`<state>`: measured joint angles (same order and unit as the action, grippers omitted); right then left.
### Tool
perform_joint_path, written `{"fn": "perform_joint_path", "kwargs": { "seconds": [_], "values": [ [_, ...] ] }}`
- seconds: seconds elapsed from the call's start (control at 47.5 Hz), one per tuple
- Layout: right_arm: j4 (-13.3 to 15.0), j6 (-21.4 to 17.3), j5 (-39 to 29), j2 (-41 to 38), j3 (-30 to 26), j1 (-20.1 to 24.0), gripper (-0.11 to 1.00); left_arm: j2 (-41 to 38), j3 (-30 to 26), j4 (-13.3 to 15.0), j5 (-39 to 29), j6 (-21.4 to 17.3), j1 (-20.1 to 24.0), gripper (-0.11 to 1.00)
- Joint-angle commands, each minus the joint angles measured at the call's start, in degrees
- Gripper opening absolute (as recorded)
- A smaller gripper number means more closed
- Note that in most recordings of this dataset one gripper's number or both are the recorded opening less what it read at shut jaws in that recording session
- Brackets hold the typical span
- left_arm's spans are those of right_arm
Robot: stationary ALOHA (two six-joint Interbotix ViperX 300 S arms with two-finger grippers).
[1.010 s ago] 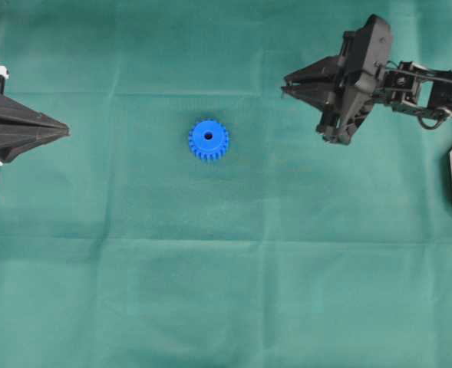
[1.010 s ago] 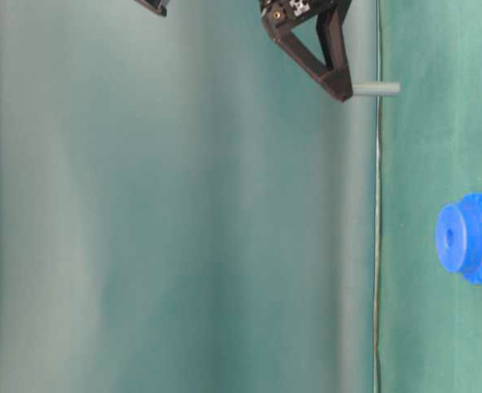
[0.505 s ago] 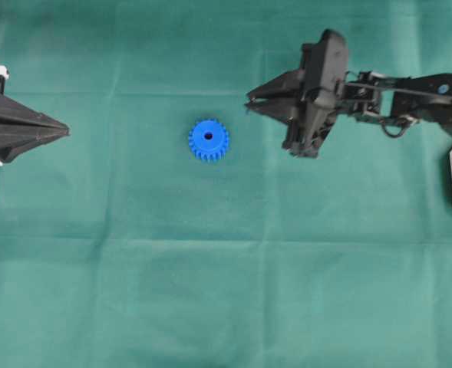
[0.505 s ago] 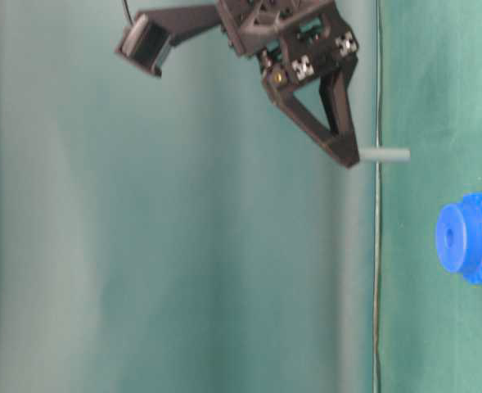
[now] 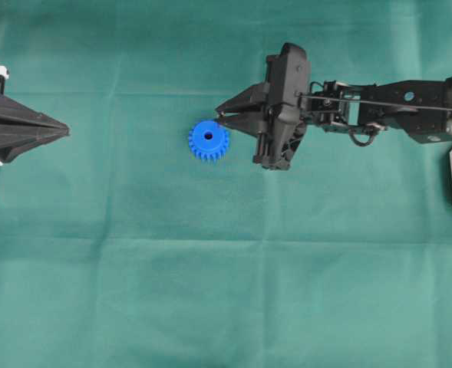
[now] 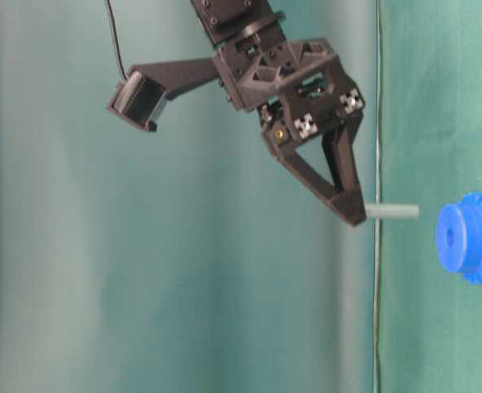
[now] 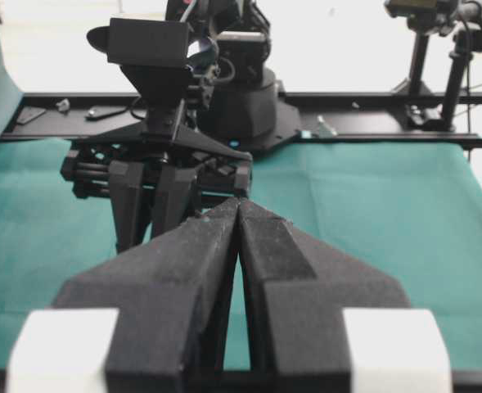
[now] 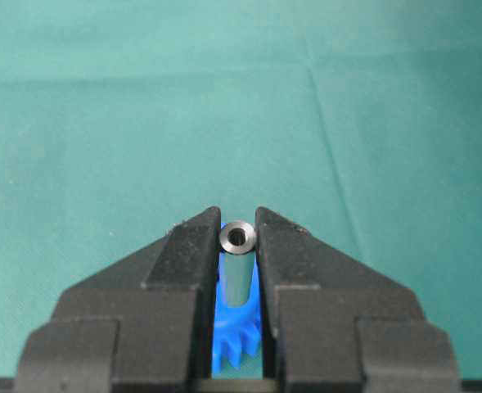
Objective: Insert the shaft placed at a random location into the center hole of the small gear at another random location.
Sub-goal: 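Carry the shaft left and position it above the blue gear's hole, then lower the shaft into the gear's center hole with the right gripper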
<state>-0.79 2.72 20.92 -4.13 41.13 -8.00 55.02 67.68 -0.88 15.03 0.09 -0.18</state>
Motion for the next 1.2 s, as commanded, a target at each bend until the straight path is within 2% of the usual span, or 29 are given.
{"fn": "perform_joint_path", "kwargs": {
  "seconds": [0.0,0.274,1.178],
  "values": [
    [-0.09,0.53,-0.09,-0.18,-2.37,0.7,0.14,-0.44,-1.32,-0.18,0.26,0.09,-0.09,0.0],
    [-0.35,0.53,0.0,-2.02,-4.04,1.14,0.14,-0.44,-1.32,-0.09,0.26,0.09,-0.09,0.0],
    [-0.44,0.53,1.14,-4.22,-4.13,1.14,0.14,-0.44,-1.32,-0.09,0.26,0.0,-0.09,0.0]
  ]
}}
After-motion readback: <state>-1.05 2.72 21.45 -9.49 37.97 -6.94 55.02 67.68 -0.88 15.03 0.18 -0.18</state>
